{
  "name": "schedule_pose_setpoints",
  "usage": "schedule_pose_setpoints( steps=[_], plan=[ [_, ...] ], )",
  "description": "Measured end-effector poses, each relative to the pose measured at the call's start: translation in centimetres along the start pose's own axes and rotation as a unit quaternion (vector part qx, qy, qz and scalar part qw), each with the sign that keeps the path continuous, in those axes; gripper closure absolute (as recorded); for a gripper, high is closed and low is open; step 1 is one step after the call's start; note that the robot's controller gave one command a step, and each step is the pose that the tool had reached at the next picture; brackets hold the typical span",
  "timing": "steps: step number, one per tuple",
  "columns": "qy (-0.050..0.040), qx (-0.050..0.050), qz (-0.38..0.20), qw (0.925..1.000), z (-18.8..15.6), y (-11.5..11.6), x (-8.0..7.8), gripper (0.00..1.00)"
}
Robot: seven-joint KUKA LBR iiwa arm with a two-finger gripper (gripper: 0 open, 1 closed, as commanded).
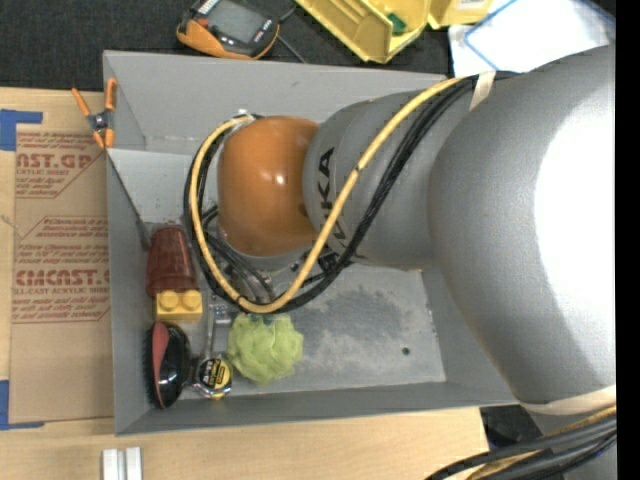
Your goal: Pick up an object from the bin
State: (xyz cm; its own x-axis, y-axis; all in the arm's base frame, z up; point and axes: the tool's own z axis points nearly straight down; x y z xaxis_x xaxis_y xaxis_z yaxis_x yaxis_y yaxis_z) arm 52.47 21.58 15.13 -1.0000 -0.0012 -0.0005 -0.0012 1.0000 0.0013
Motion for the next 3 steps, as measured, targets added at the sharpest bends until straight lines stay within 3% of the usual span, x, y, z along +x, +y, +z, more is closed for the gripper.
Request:
schedule_pose_setpoints(
  steps=[1, 3],
  plan=[
    [0.0, 0.0, 0.0, 1.0, 0.0, 0.0, 0.0, 1.0],
    [0.001, 0.001, -0.008, 1.0, -0.43, -0.04, 0.13, 1.0]
  ],
)
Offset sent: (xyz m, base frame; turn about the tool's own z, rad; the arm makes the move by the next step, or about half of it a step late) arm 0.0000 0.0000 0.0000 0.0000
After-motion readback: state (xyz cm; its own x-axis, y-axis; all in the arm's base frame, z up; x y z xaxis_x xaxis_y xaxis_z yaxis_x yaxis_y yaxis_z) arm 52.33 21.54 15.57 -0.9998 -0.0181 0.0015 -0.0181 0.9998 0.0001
